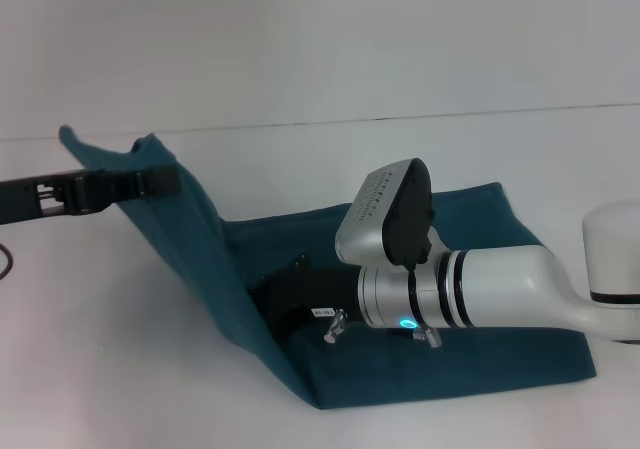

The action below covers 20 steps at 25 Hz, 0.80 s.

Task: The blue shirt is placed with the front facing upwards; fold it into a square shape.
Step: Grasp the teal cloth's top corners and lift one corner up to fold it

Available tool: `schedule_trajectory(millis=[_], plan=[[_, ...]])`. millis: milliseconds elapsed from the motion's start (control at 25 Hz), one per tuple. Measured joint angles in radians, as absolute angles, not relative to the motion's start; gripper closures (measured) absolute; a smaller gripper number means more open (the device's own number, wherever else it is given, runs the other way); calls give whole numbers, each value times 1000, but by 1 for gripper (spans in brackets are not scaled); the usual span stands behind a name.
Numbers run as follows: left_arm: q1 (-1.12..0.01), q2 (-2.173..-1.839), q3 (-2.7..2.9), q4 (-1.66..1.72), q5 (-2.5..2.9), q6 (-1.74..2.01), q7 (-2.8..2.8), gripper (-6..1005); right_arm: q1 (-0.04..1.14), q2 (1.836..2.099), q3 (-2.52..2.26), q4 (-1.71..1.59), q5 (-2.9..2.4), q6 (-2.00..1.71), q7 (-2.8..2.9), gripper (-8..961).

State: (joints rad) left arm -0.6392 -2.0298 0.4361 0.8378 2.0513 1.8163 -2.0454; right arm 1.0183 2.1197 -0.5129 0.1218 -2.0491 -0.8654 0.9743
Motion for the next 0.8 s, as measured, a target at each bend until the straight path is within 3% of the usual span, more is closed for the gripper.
schedule_trajectory(millis=[800], plan=[[-672,-2034,473,802,1983,1847,-2028,979,924,2112,-411,123,-2043,-863,936,955]])
